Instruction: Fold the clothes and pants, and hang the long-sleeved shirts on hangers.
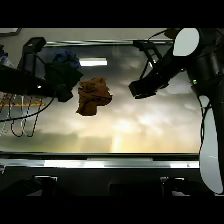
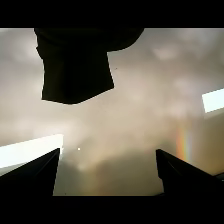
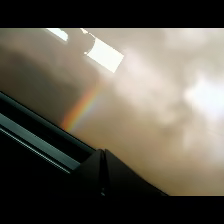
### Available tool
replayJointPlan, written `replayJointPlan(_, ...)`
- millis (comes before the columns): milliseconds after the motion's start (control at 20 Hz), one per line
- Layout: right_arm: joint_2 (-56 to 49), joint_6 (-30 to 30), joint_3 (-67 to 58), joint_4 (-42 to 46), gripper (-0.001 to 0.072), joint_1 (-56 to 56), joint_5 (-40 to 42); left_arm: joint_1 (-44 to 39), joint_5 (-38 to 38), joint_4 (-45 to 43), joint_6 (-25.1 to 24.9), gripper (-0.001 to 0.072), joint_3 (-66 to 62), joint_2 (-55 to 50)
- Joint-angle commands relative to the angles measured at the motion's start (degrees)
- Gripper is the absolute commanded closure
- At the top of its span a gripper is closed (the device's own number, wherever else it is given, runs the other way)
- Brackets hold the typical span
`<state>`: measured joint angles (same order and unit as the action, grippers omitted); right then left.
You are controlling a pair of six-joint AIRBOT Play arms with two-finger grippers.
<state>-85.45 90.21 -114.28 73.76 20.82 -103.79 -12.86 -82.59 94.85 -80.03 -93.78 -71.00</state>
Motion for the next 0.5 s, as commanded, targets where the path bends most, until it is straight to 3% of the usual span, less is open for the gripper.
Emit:
replayJointPlan(0,-0.02,0.0,0.02,-0.02,0.0682,0.04,1.27,0.04,9.46,-1.77,1.42,-0.0013,0.07,-8.04)
replayJointPlan(200,-0.02,0.66,0.0,-0.02,0.0681,0.04,3.98,0.35,17.31,-2.1,2.16,-0.0013,0.04,-23.85)
replayJointPlan(450,-0.02,2.43,0.02,0.0,0.0676,0.04,4.46,3.54,24.74,-1.55,8.28,-0.0013,0.0,-34.4)
